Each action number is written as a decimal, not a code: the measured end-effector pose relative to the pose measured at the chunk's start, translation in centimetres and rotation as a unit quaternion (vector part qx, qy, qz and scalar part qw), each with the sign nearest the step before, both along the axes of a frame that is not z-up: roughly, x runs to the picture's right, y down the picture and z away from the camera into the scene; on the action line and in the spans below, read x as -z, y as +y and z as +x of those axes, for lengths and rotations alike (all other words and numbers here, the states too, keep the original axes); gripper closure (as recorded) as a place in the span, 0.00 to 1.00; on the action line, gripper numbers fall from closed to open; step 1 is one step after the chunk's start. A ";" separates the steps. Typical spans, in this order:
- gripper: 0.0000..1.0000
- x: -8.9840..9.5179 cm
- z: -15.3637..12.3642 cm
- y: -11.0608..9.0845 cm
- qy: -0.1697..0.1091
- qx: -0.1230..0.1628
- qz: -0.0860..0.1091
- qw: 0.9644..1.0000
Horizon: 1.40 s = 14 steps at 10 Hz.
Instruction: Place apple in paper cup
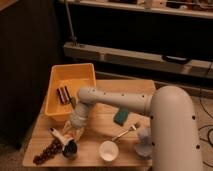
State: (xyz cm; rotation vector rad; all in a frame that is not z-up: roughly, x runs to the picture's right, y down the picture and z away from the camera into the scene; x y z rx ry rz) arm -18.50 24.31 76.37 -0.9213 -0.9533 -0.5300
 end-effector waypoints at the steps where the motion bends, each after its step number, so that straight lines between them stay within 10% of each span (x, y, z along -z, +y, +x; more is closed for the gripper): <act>1: 0.82 -0.5 0.9 -0.9 0.010 -0.016 -0.006 1.000; 7: 0.82 -0.4 7.4 -7.8 0.085 -0.069 0.014 0.994; 14: 0.82 3.5 16.6 -12.0 0.159 -0.127 0.056 0.978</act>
